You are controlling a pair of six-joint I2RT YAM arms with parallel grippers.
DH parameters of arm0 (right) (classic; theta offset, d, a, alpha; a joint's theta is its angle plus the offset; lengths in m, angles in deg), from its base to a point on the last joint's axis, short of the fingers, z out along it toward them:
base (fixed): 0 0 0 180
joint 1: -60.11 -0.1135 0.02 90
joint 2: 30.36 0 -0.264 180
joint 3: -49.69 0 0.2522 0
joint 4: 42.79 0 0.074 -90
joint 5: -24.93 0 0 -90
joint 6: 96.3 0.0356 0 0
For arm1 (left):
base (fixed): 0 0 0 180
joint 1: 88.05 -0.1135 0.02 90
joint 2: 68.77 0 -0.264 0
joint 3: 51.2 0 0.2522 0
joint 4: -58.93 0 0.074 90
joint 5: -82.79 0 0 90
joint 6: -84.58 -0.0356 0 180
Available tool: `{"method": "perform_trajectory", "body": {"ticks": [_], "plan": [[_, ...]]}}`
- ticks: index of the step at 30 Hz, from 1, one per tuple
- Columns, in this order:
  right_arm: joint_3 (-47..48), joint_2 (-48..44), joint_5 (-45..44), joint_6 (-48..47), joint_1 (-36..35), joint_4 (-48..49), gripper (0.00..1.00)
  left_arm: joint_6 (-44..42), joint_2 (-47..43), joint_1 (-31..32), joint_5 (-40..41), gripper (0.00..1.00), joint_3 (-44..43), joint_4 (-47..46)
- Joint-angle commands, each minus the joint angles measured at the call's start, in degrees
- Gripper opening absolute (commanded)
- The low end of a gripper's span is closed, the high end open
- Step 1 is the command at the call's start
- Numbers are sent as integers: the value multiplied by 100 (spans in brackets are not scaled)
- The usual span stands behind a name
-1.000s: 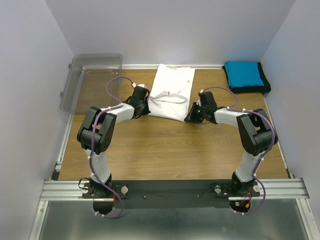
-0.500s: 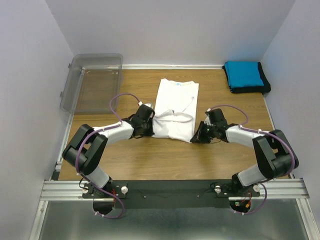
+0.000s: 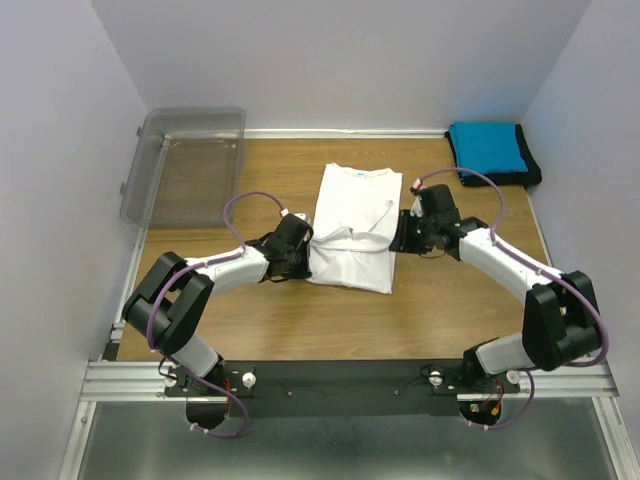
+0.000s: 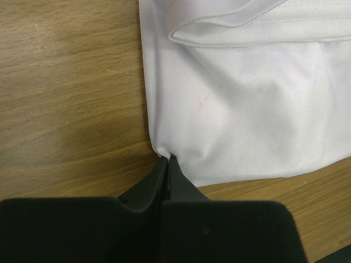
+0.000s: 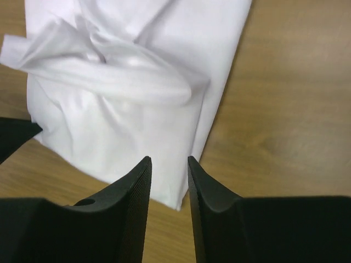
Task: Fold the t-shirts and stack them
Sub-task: Fold the tshirt
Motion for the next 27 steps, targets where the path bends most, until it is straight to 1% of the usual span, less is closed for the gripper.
{"method": "perform_trajectory", "body": {"ticks": [1,2,3,6,9,10,19,27], "plan": [[531,427,-493,-1179,-8,-158,42,-89,157,36,-8,4,272,980],[628,515,-423,-1347,1,-184,45,-89,131,36,-9,4,272,988],[829,699,-370,-1636,1,-227,55,-98,96,44,-9,4,263,997],[1059,894,-247,-2024,-8,-324,60,-124,69,36,-9,4,254,1024],[1104,929,-142,-2594,-8,-333,68,-168,78,45,0,4,219,1041],[1104,947,-45,-2936,-17,-325,69,-177,86,36,0,4,210,1033],[1429,1404,8,-4142,-175,-579,69,-318,200,53,-17,4,122,1041],[1605,1729,-141,-4618,-447,-659,67,-388,236,45,-96,4,122,1050]]}}
